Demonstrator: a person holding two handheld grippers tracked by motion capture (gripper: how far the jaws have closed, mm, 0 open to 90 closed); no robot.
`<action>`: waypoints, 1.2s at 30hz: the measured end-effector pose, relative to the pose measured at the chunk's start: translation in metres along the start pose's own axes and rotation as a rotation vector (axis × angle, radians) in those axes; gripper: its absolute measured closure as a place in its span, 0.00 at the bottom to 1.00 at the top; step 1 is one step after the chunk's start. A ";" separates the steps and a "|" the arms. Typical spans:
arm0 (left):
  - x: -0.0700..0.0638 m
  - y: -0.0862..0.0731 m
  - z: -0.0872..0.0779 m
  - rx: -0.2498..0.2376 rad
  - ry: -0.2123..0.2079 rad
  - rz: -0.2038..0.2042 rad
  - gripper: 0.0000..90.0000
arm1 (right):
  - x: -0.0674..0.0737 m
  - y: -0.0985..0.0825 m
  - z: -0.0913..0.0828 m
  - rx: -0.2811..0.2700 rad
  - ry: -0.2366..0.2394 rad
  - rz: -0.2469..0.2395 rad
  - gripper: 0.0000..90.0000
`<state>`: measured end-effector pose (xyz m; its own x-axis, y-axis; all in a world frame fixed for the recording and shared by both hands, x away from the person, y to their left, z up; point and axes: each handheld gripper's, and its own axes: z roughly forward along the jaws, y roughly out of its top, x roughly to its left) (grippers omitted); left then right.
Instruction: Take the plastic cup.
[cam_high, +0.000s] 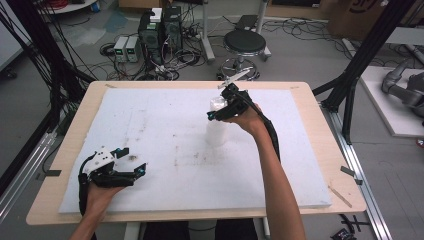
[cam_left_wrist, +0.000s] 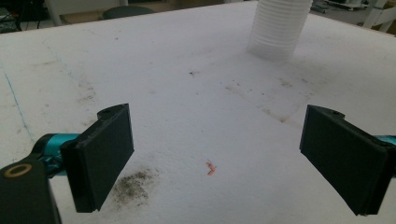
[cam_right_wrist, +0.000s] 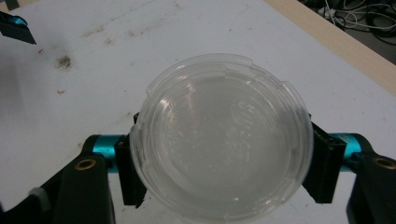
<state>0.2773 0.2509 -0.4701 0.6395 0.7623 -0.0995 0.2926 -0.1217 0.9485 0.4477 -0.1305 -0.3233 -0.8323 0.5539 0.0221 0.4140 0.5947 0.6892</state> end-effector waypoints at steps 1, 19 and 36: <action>0.000 0.000 0.000 -0.001 0.002 -0.002 0.11 | 0.001 0.000 0.000 0.004 -0.001 -0.003 0.38; -0.001 0.000 0.001 -0.003 0.005 0.001 0.11 | 0.003 0.002 -0.008 -0.021 -0.015 -0.007 0.41; -0.001 0.000 0.000 0.001 0.003 0.001 0.11 | 0.011 0.038 -0.048 -0.100 -0.045 -0.045 0.43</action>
<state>0.2771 0.2502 -0.4701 0.6380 0.7638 -0.0979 0.2925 -0.1227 0.9484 0.4362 -0.1300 -0.2620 -0.8309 0.5548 -0.0416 0.3360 0.5600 0.7573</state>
